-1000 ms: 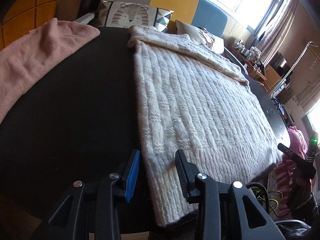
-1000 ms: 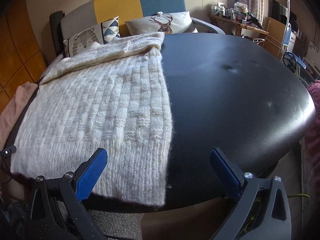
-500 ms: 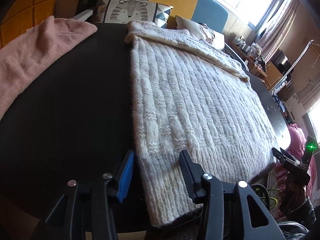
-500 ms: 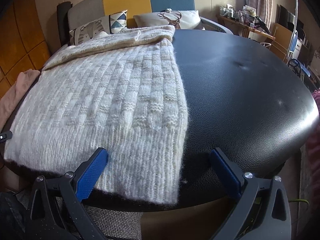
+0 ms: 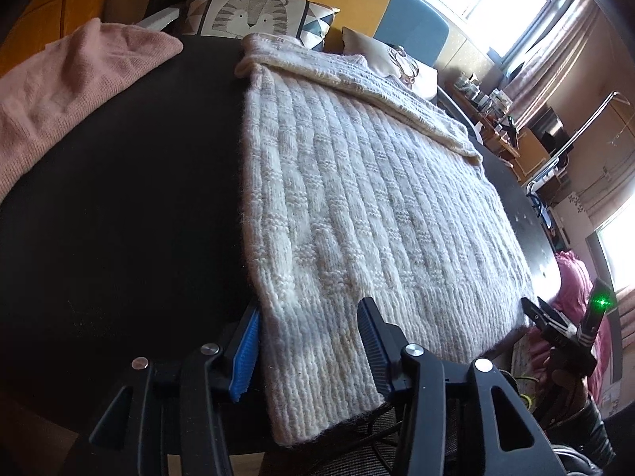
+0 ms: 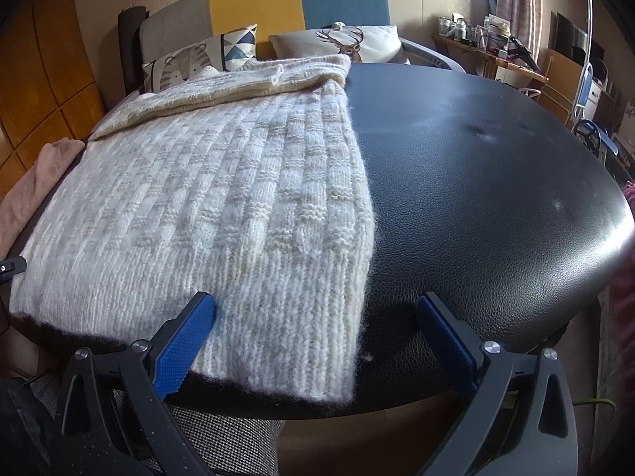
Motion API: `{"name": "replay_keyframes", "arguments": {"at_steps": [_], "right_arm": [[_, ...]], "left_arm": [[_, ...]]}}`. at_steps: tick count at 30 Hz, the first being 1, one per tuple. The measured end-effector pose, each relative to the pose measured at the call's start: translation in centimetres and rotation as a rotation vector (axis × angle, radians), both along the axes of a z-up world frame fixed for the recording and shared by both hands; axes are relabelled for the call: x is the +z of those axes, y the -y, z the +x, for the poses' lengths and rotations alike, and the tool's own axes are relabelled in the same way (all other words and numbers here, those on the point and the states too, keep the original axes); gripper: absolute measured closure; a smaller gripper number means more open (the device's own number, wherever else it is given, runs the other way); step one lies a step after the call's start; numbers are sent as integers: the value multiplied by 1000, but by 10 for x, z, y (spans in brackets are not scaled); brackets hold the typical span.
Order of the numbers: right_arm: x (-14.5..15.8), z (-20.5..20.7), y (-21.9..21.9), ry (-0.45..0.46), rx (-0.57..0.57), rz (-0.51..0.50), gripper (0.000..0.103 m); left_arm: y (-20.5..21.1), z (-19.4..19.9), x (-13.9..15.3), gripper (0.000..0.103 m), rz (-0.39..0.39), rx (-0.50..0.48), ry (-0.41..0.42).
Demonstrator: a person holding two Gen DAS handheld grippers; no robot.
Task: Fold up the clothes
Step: 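Grasp the sweater hem with the right gripper while the left gripper grasps it too, then lift the gripped cream sweater hem off the table with both grippers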
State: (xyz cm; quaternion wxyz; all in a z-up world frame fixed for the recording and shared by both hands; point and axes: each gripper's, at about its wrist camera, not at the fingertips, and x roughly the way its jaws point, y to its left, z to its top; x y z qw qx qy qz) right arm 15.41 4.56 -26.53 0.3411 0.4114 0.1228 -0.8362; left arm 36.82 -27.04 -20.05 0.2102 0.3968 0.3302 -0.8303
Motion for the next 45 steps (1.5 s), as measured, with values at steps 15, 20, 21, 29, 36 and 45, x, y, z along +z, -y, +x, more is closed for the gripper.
{"name": "replay_keyframes", "arguments": {"at_steps": [15, 20, 21, 29, 36, 45], "right_arm": [[9, 9, 16, 49, 107, -45, 78], [11, 6, 17, 86, 113, -61, 84], [12, 4, 16, 97, 113, -66, 85], [39, -5, 11, 133, 102, -193, 85], [54, -3, 19, 95, 114, -214, 85], [55, -2, 14, 104, 99, -228, 85]], "left_arm": [[-4, -12, -1, 87, 43, -77, -34], [-1, -11, -3, 94, 61, -71, -49], [0, -10, -1, 95, 60, -70, -57], [6, -1, 29, 96, 1, -54, -168], [14, -1, 43, 96, -27, -38, -191], [16, 7, 41, 96, -9, -10, -197]]}}
